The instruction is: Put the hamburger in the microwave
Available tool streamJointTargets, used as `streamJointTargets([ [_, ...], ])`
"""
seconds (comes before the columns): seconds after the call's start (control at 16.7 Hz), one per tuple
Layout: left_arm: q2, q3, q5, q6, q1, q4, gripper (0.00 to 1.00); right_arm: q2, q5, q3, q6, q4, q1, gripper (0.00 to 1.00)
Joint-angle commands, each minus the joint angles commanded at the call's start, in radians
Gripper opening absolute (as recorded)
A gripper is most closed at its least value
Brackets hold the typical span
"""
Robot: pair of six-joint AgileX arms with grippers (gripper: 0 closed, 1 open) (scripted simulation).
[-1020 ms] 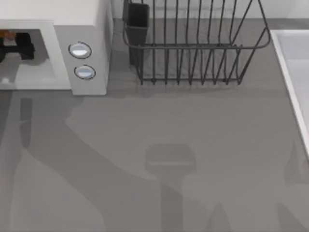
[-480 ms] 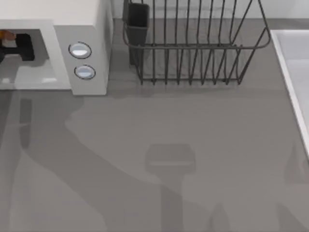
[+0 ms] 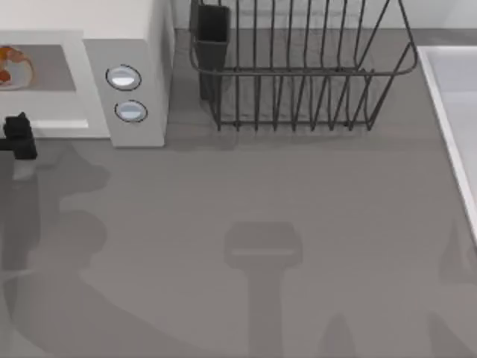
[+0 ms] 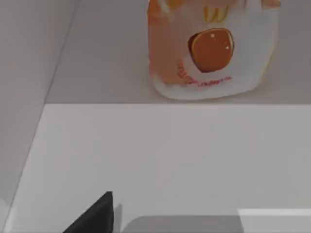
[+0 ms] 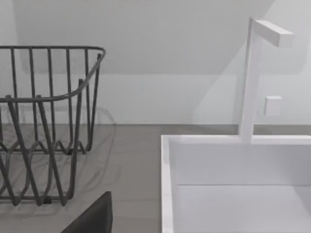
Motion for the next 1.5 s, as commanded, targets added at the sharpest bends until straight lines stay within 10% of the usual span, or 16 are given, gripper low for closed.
streamJointTargets([
  [0.78, -0.181, -0.325, 0.050, 0.020, 0.060, 0.157, 1.00, 0.000, 0.000, 0.000, 0.000, 0.000, 0.000, 1.00],
  [1.5, -0.618, -0.197, 0.043, 0.019, 0.060, -0.414, 1.00, 0.000, 0.000, 0.000, 0.000, 0.000, 0.000, 1.00],
])
